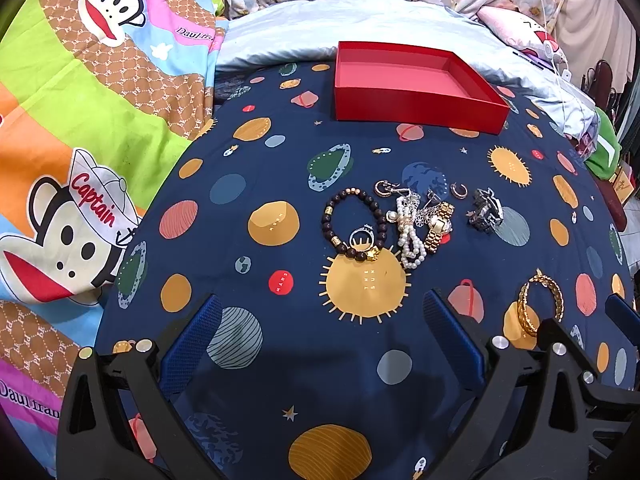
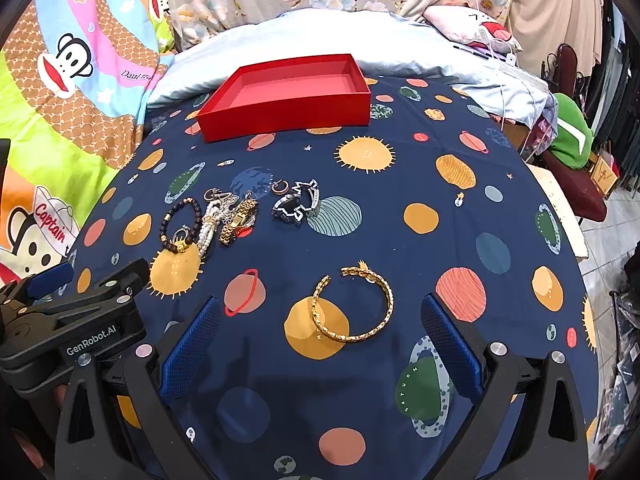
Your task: Organize jewelry
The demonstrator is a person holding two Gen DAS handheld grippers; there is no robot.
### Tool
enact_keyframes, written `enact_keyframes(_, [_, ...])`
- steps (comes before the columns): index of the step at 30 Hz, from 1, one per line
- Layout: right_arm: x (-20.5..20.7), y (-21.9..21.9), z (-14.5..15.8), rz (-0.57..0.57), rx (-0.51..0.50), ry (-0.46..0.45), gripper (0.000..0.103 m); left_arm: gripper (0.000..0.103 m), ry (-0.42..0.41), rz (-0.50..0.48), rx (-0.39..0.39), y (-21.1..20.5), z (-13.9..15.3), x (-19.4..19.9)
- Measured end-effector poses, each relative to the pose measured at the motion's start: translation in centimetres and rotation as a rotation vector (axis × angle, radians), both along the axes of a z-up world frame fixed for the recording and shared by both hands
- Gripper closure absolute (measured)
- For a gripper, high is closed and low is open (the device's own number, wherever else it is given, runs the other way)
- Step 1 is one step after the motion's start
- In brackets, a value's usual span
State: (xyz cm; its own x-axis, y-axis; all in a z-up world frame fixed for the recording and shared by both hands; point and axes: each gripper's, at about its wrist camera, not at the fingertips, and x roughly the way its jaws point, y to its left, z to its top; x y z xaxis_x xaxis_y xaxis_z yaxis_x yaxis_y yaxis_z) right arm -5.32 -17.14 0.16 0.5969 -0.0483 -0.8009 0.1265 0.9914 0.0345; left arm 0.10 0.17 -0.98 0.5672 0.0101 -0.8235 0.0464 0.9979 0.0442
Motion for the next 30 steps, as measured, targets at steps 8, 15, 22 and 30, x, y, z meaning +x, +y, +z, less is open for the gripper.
enact_keyframes(8, [0.1, -0.5, -0.9, -0.011, 0.000, 0.022, 0.005, 0.005, 0.002, 0.006, 0.009, 0.0, -0.3, 0.3])
enact_keyframes(15, [0.4, -1.6, -2.4, -0.044, 0.007, 0.053, 0.005, 0.005, 0.005, 0.028, 0.005, 0.6, -0.6, 0.9])
enact_keyframes(22, [1.4, -2.5, -3.9, -0.041, 0.004, 0.076, 0.013, 0.005, 0.019, 0.027, -0.014, 1.1, -1.1, 1.2])
enact_keyframes(30, [2.2, -2.3, -5.0, -0.028, 0.002, 0.101, 0.028, 0.005, 0.030, 0.029, -0.021, 1.3, -1.5, 1.6])
